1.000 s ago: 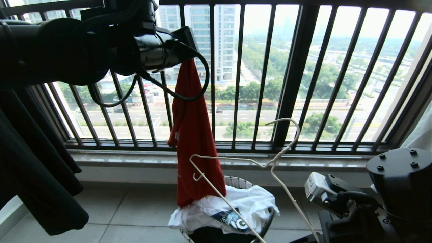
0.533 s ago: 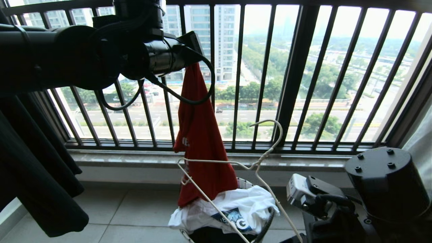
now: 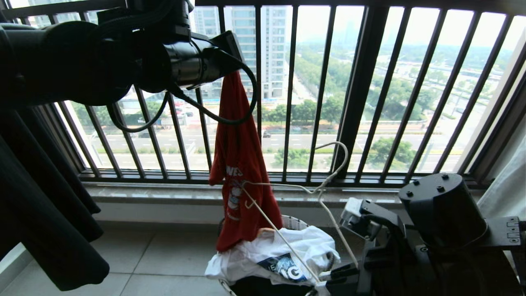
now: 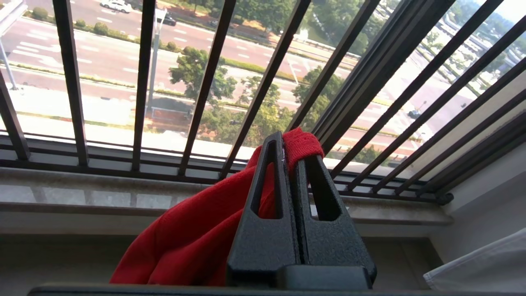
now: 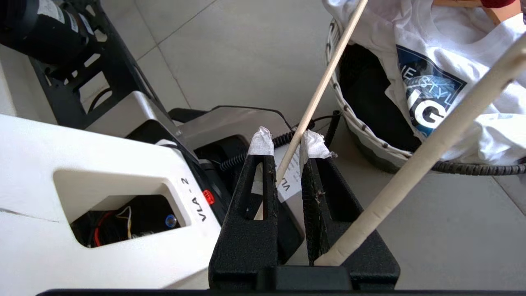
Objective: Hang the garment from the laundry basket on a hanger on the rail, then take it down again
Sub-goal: Hang the clothes on the clothes rack
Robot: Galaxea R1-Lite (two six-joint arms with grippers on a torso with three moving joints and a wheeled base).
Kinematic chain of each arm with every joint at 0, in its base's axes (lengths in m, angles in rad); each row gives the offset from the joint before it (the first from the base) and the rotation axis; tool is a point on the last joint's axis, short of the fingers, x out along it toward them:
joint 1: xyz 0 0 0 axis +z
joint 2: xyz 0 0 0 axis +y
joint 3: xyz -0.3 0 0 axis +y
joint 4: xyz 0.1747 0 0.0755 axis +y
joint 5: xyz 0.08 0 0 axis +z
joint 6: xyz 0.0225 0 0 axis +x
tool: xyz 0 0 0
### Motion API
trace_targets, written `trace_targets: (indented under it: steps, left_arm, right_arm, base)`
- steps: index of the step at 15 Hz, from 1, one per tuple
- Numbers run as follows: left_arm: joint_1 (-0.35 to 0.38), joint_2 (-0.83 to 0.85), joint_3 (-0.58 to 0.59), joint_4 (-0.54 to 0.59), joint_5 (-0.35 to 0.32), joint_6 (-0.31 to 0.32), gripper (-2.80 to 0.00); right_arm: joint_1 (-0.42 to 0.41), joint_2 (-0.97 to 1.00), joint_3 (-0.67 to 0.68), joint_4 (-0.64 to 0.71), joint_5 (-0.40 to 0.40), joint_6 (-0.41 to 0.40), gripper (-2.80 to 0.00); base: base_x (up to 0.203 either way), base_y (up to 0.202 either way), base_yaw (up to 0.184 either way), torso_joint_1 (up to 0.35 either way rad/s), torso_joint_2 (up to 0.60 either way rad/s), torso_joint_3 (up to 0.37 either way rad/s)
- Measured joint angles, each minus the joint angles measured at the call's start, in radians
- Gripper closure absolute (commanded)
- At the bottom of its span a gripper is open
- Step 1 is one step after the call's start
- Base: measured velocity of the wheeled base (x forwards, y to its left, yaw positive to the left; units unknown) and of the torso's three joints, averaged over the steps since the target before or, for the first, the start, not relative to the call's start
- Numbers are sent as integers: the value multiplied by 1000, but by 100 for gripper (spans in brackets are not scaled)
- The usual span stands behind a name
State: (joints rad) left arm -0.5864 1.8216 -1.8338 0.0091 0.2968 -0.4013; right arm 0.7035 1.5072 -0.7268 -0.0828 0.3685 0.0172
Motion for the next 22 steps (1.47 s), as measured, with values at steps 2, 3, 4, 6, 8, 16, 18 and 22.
trace_targets:
  steps: [2,3,4,6,8,16,18,22]
  left_arm:
    - [1,-19,19,4,-2,4,0]
    - [1,-25,28,1,-2,14,0]
    - [2,-28,32,-1,-1,25,0]
    - [5,-32,34,-1,-2,28,0]
    - [6,-41,42,6,-7,28,0]
    - [4,-88,105,12,-268,44,0]
    - [1,-61,12,15,-300,79,0]
    - [-2,2,-97,48,-312,238,0]
  right_arm:
    - [-35,-16,8,0,-1,-1,0]
    - [-47,-26,11,1,-1,-1,0]
    - [-56,-38,18,2,-1,-2,0]
    - [-62,-67,40,3,-2,-3,0]
    - [-73,-82,44,0,-6,-2,0]
    - [-158,-115,14,-2,-13,-4,0]
    - [-200,-141,14,-1,-14,-5,0]
    - [-261,-198,14,-1,-12,-2,0]
  base:
    - [0,0,0,0,0,0]
    - [0,0,0,0,0,0]
    - [0,0,0,0,0,0]
    - [0,0,0,0,0,0]
    - [0,0,0,0,0,0]
    - [0,0,0,0,0,0]
    - [0,0,0,0,0,0]
    - [0,0,0,0,0,0]
